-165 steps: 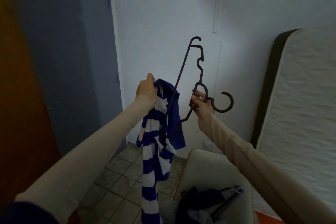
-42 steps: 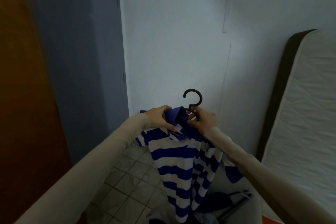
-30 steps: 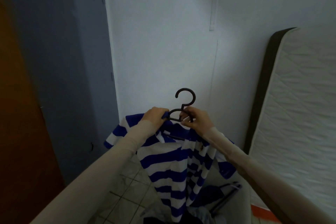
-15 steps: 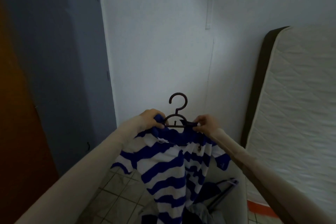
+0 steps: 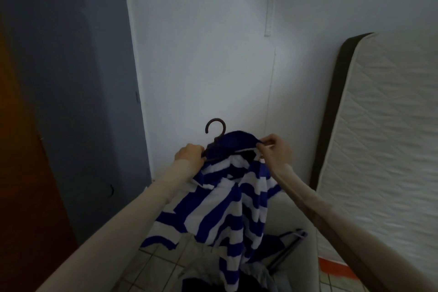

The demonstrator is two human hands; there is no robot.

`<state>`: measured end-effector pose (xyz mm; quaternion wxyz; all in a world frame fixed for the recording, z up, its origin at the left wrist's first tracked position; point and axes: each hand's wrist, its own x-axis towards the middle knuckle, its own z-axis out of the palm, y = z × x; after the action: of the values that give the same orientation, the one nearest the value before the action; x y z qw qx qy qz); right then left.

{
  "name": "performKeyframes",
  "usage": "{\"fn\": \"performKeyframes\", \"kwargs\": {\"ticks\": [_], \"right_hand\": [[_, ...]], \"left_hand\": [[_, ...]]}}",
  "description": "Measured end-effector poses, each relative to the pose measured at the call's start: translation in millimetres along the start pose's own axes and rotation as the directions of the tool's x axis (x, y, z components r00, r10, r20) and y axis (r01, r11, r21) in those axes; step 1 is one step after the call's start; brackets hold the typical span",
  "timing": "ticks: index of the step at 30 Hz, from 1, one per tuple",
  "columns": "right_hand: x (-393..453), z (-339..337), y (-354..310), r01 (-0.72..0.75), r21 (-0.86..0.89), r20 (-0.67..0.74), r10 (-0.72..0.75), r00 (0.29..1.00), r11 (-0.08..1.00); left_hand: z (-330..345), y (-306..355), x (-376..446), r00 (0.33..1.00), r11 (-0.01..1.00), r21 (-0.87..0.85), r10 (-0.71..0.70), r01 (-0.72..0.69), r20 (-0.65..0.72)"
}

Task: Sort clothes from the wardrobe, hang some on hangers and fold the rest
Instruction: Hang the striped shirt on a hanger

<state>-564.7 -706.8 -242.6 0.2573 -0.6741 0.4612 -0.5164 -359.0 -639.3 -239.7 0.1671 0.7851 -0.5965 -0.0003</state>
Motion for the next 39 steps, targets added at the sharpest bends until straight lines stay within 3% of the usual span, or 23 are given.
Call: {"fn": "performKeyframes", "kwargs": {"ticks": [1, 3, 5, 6, 11, 14, 16, 20, 24, 28, 31, 35, 37, 39], "right_hand": [[-1, -1, -2, 0.010, 0.058, 0.033, -0.012, 0.999, 0.998], [-5, -6, -9, -0.023, 0.173, 0.231, -0.018, 0.973, 0.985], [-7, -11, -9, 0.034, 0.099, 0.443, -0.075, 0.893, 0.995], [-8, -12, -8, 0.107, 0.016, 0.483, -0.102, 0.870, 0.994], [-5, -18, -9, 0.318, -0.189, 0.242, -0.269, 0.932, 0.929], [0, -15, -16, 0.376, -0.344, 0.281, -0.288, 0.916, 0.860], [3, -12, -20, 0.362, -0.452, 0.336, -0.221, 0.916, 0.815], [3, -11, -21, 0.337, -0.406, 0.337, -0.204, 0.919, 0.850], [-7, -16, -17, 0.298, -0.408, 0.282, -0.192, 0.940, 0.863], [-15, -20, -19, 0.305, -0.452, 0.271, -0.197, 0.942, 0.838], [-13, -25, -14, 0.296, -0.496, 0.270, -0.178, 0.946, 0.817], [-11, -30, -1, 0.227, -0.535, 0.217, -0.127, 0.968, 0.814], [-8, -30, 7, 0.185, -0.548, 0.200, -0.088, 0.976, 0.816], [-2, -30, 15, 0.139, -0.554, 0.186, -0.041, 0.982, 0.821]], "left_hand": [[-1, 2, 1, 0.998, 1.000, 0.002, -0.016, 0.016, -0.062], [-3, 4, 5, 0.982, 0.998, -0.055, -0.049, 0.039, -0.184], [-9, 7, 10, 0.957, 0.988, -0.148, -0.074, 0.032, -0.281], [-12, 8, 12, 0.946, 0.982, -0.186, -0.079, 0.020, -0.314], [-26, 15, 21, 0.923, 0.957, -0.272, -0.009, -0.103, -0.384], [-32, 23, 21, 0.920, 0.922, -0.322, 0.079, -0.214, -0.384], [-34, 32, 16, 0.914, 0.894, -0.350, 0.137, -0.280, -0.381], [-36, 39, 7, 0.890, 0.849, -0.373, 0.215, -0.373, -0.401], [-39, 29, 5, 0.900, 0.885, -0.269, 0.286, -0.379, -0.328], [-32, 29, 3, 0.902, 0.894, -0.292, 0.221, -0.339, -0.372], [-31, 34, 4, 0.896, 0.797, -0.539, 0.008, -0.274, -0.443], [-28, 37, 13, 0.835, 0.671, -0.710, -0.251, -0.214, -0.489], [-21, 43, 16, 0.848, 0.664, -0.706, -0.205, -0.247, -0.489], [-12, 50, 20, 0.902, 0.656, -0.701, -0.068, -0.281, -0.426]]}}
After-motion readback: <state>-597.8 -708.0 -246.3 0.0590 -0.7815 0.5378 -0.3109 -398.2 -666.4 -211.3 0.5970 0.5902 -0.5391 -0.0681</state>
